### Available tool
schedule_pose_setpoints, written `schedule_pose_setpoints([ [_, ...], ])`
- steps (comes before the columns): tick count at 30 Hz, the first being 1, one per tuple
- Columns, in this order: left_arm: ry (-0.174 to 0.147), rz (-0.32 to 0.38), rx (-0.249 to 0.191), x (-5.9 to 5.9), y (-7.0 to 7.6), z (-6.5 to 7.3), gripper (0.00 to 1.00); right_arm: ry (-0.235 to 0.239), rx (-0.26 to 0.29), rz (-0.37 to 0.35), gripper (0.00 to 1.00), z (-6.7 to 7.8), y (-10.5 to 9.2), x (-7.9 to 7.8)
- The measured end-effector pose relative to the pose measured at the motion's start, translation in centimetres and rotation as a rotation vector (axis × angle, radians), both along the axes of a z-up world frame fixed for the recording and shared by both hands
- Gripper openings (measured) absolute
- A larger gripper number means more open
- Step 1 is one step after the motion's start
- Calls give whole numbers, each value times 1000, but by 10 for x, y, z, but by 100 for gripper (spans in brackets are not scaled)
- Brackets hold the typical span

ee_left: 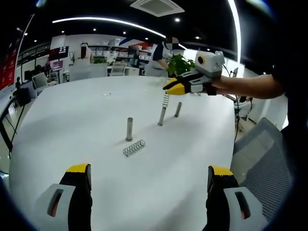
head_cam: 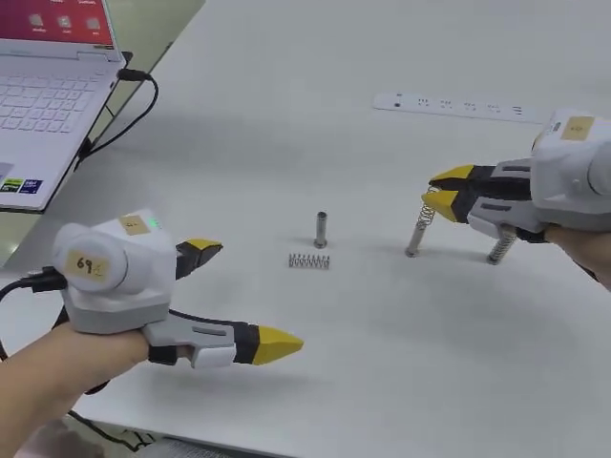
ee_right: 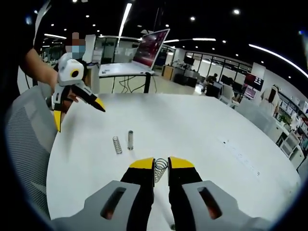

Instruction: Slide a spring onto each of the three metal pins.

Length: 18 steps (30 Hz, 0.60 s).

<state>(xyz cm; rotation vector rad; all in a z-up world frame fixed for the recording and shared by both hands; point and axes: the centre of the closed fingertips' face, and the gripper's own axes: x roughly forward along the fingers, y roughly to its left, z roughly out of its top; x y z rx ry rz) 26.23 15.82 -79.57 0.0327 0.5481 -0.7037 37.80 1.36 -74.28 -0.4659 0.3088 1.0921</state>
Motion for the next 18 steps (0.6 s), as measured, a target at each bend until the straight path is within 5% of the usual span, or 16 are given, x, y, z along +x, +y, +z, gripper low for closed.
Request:
schedule_pose_setpoints([
  [10, 1, 11, -4, 0, 4, 0, 98, 14, -21, 10, 8, -8, 2, -2],
  [18, 4, 10, -4, -1, 4, -1, 98, 26, -75, 0, 8, -30, -2, -4],
])
